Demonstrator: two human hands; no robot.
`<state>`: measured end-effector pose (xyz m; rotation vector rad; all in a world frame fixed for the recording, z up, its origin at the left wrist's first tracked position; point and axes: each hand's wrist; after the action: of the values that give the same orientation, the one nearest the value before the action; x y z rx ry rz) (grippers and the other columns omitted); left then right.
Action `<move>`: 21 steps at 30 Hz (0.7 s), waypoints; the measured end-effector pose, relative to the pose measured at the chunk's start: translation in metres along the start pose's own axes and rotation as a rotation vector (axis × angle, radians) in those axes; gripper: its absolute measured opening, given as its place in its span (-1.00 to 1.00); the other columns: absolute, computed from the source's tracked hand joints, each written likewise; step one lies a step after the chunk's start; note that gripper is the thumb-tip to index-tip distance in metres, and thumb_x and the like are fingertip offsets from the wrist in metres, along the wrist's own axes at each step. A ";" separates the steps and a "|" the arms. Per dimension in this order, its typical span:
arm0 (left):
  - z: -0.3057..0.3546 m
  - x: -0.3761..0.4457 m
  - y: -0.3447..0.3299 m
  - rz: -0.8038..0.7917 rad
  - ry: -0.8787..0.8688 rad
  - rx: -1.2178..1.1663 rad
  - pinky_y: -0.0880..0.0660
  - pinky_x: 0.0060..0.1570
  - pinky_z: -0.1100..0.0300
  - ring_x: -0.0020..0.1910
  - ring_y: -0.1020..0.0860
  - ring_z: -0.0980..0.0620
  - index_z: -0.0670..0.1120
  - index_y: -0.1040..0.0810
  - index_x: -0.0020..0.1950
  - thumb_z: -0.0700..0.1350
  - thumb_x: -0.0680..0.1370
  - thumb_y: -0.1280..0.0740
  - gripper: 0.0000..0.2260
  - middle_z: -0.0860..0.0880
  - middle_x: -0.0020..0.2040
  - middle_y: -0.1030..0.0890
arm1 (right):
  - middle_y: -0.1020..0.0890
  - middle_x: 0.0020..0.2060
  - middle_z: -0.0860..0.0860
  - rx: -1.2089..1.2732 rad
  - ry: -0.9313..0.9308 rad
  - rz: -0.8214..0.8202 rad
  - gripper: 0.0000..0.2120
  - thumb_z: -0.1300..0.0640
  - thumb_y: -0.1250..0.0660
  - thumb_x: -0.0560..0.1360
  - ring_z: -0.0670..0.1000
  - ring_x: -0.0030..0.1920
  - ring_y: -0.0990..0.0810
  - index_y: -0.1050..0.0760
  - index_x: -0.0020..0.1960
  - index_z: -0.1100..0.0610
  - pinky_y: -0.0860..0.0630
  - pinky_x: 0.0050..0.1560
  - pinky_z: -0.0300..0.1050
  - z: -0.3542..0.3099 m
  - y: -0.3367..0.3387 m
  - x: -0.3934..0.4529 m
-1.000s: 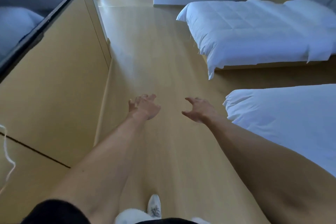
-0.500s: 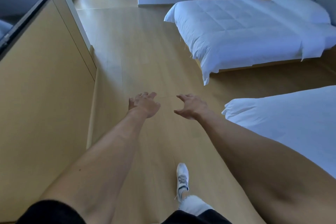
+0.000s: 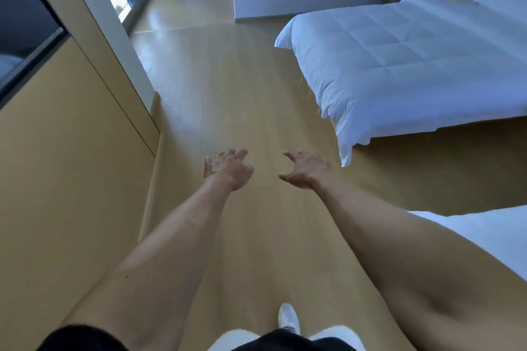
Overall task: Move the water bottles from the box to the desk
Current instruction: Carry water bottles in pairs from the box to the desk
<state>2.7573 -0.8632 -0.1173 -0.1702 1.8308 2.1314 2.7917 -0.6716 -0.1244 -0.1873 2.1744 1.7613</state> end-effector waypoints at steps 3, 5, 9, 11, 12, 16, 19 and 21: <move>0.012 0.043 0.017 0.010 0.005 -0.001 -0.08 0.53 -0.15 0.55 -0.22 -0.10 0.12 -0.23 0.59 0.13 0.64 -0.15 -0.50 -0.02 0.58 -0.27 | -0.24 0.55 0.02 -0.014 0.021 0.008 -0.32 -0.32 -0.21 0.51 0.09 0.54 -0.21 -0.12 0.57 -0.19 -0.25 0.47 0.11 0.008 0.022 0.045; 0.018 0.070 0.025 0.008 0.005 -0.005 -0.08 0.53 -0.15 0.55 -0.22 -0.10 0.12 -0.22 0.59 0.13 0.64 -0.15 -0.50 -0.02 0.58 -0.26 | -0.21 0.56 0.01 -0.033 0.028 0.007 -0.31 -0.32 -0.20 0.51 0.08 0.55 -0.19 -0.10 0.57 -0.19 -0.24 0.48 0.11 0.011 0.033 0.073; 0.025 0.128 0.038 0.003 -0.012 -0.023 -0.06 0.53 -0.17 0.56 -0.20 -0.10 0.12 -0.21 0.59 0.14 0.64 -0.16 -0.49 -0.01 0.58 -0.26 | -0.19 0.57 0.01 -0.070 0.030 0.001 -0.28 -0.34 -0.23 0.50 0.07 0.55 -0.16 -0.07 0.57 -0.21 -0.22 0.48 0.13 0.014 0.048 0.131; 0.024 0.164 0.043 -0.008 -0.019 -0.033 -0.05 0.53 -0.19 0.57 -0.17 -0.10 0.13 -0.20 0.60 0.14 0.64 -0.15 -0.49 0.01 0.58 -0.25 | -0.13 0.59 0.01 -0.089 0.026 -0.014 -0.26 -0.35 -0.24 0.49 0.08 0.57 -0.12 -0.04 0.58 -0.22 -0.17 0.50 0.17 0.013 0.055 0.164; 0.023 0.183 0.046 -0.016 -0.024 -0.035 -0.03 0.53 -0.20 0.57 -0.16 -0.09 0.13 -0.19 0.60 0.14 0.64 -0.15 -0.49 0.02 0.59 -0.24 | -0.10 0.60 0.00 -0.101 0.023 -0.026 -0.25 -0.36 -0.24 0.49 0.09 0.58 -0.08 -0.02 0.58 -0.23 -0.14 0.51 0.20 0.012 0.059 0.181; 0.011 0.269 0.058 -0.043 -0.045 -0.032 0.01 0.54 -0.22 0.59 -0.11 -0.07 0.15 -0.17 0.60 0.17 0.64 -0.15 -0.48 0.04 0.60 -0.20 | -0.03 0.62 -0.03 -0.138 -0.003 -0.063 -0.22 -0.38 -0.22 0.48 0.09 0.60 0.00 0.04 0.59 -0.25 -0.06 0.52 0.24 0.004 0.077 0.260; -0.003 0.340 0.070 -0.083 -0.042 -0.046 0.06 0.54 -0.23 0.61 -0.04 -0.04 0.16 -0.14 0.61 0.19 0.64 -0.13 -0.46 0.05 0.63 -0.12 | 0.01 0.62 -0.05 -0.161 -0.032 -0.084 -0.22 -0.37 -0.20 0.49 0.09 0.60 0.04 0.08 0.59 -0.26 -0.02 0.53 0.24 -0.009 0.096 0.325; -0.011 0.383 0.082 -0.116 -0.046 -0.049 0.07 0.55 -0.23 0.62 -0.01 -0.04 0.16 -0.11 0.62 0.21 0.64 -0.12 -0.45 0.06 0.64 -0.09 | 0.03 0.62 -0.05 -0.166 -0.049 -0.104 -0.22 -0.37 -0.20 0.50 0.09 0.60 0.06 0.10 0.59 -0.26 -0.01 0.53 0.24 -0.019 0.112 0.364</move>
<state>2.3696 -0.8205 -0.1565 -0.2313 1.7015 2.0835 2.4131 -0.6259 -0.1408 -0.2889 1.9483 1.8664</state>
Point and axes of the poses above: each hand's wrist, its own x-axis towards the middle knuckle, its own y-axis out of the back of the hand, z = x × y
